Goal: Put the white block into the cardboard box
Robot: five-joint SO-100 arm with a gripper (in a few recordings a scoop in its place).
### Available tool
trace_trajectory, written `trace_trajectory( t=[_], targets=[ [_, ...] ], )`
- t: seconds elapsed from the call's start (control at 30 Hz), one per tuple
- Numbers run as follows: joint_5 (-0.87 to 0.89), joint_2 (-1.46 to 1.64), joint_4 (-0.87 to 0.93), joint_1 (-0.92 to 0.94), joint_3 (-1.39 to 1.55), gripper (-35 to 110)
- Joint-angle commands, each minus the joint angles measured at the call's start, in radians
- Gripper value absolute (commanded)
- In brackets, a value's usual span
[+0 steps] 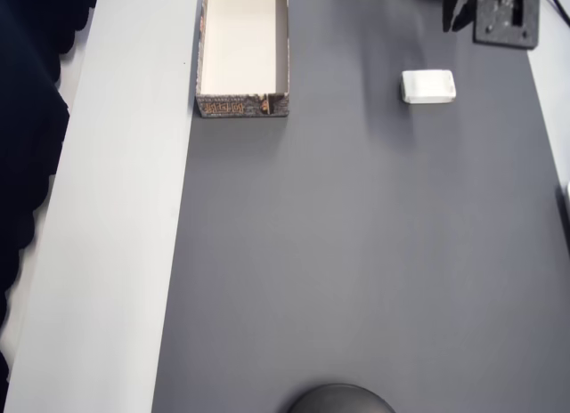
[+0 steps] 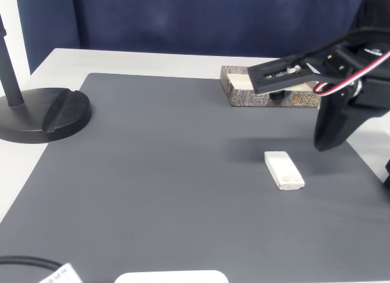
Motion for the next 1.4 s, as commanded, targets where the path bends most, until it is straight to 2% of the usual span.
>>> trace_trajectory(
  t=[0.0, 0.5, 0.67, 0.9, 1.03, 1.1, 1.37],
  targets=[
    [0.017, -0.067, 0.009, 0.012, -0.109, -2],
    [0.049, -0.245, 0.008, 0.020, -0.238, -2],
    [0.166, -0.252, 0.006, 0.015, -0.238, -2],
    [0.525, -0.250, 0.003, 0.035, -0.242, -2],
    [0.907, -0.249, 0.002, 0.038, -0.247, -2],
    [1.040, -0.249, -0.002, 0.031, -0.247, -2],
    [1.063, -0.249, -0.005, 0.034, -0.250, -2]
  ],
)
